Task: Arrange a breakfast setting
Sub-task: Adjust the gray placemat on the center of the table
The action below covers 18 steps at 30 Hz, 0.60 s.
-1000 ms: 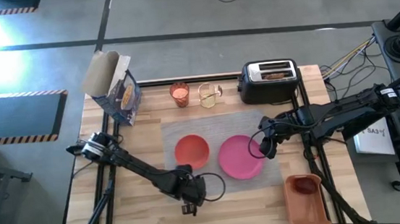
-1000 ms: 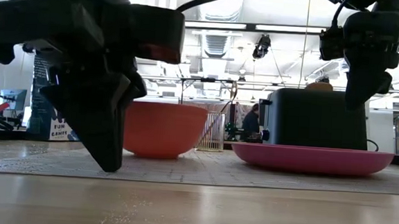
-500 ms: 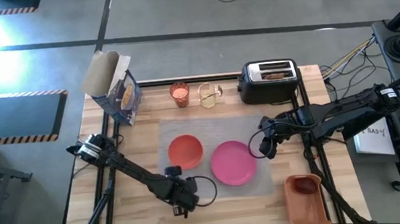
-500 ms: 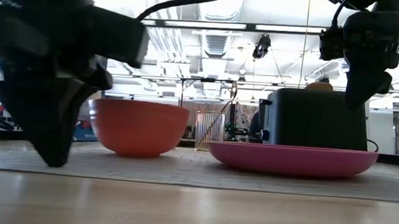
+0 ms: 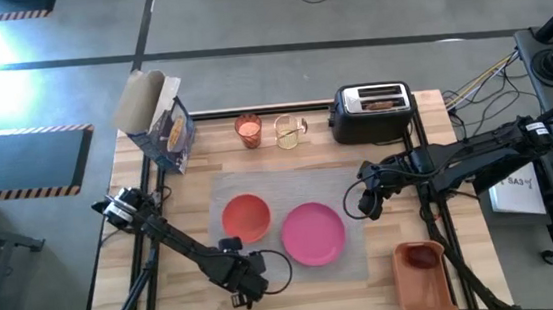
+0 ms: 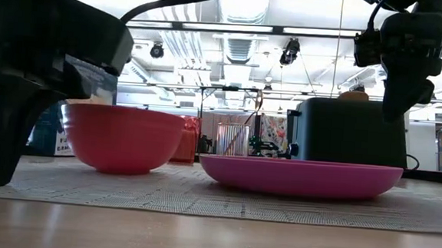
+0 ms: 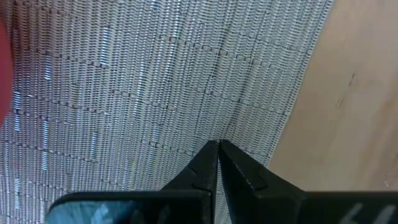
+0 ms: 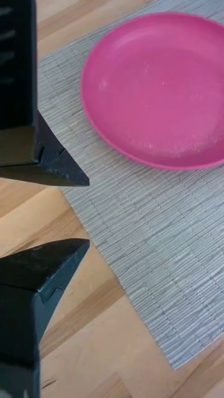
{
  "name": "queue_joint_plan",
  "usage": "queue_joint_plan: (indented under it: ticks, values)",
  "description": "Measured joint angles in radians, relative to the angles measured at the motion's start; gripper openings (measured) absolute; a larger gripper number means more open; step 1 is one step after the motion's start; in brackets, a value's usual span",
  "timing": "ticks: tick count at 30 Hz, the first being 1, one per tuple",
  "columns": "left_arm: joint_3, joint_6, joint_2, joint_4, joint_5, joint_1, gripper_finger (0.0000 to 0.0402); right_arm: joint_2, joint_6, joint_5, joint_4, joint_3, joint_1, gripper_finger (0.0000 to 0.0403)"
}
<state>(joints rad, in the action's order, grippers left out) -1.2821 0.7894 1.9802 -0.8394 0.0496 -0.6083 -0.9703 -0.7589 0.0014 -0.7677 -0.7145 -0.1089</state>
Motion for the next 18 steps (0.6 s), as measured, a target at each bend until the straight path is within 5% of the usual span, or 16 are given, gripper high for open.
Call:
queue_joint_plan:
  ticks: [18]
  values:
    - [-0.037, -0.021, -0.001, 0.018, -0.007, 0.009, 0.0003, 0.0, 0.0, 0.0, 0.001, 0.0, 0.0, 0.0137]
